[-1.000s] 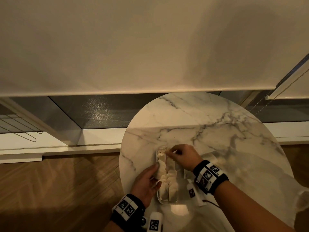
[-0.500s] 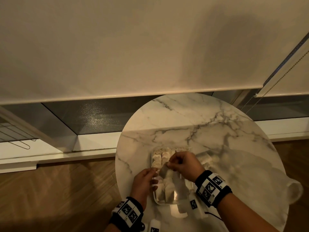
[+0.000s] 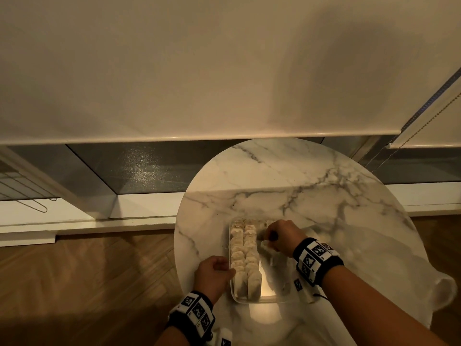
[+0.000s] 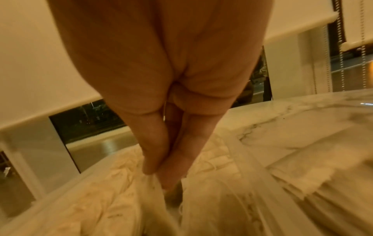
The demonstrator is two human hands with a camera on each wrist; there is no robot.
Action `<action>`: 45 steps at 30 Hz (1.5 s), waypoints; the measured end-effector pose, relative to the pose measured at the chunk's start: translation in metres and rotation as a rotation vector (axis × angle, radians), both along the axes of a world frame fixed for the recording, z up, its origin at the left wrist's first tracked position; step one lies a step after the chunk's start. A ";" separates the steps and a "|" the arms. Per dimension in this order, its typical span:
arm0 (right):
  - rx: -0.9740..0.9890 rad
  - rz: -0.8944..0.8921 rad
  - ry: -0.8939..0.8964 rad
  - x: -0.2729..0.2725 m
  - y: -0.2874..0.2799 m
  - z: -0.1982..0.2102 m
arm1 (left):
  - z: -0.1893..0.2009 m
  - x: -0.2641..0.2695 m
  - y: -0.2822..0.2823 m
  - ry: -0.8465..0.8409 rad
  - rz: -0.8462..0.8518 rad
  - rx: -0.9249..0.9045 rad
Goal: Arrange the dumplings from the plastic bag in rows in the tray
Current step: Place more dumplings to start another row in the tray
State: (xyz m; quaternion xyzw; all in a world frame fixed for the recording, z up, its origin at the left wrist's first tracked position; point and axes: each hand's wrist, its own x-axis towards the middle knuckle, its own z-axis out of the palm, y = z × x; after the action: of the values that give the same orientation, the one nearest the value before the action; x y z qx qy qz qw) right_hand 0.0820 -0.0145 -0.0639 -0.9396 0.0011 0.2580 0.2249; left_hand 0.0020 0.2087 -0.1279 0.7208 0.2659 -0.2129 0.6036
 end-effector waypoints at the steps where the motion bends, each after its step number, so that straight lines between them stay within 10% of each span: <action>1: -0.021 0.030 0.022 0.003 0.002 -0.003 | 0.000 0.001 -0.001 0.008 -0.001 0.005; 24: -0.297 -0.012 -0.137 0.040 0.012 -0.038 | 0.005 0.003 -0.001 0.060 0.009 -0.067; 38: 0.349 -0.470 -0.279 -0.072 -0.062 0.022 | 0.041 0.016 -0.018 -0.167 0.060 0.113; 45: 0.355 -0.441 -0.135 -0.130 -0.121 0.075 | 0.077 0.010 -0.101 -0.274 -0.279 -0.037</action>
State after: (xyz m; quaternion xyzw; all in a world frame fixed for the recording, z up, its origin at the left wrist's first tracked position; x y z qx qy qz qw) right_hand -0.0483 -0.1357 0.0109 -0.8777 0.1449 0.1358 0.4362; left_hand 0.0119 0.1081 -0.0504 0.7618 0.0750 -0.1993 0.6118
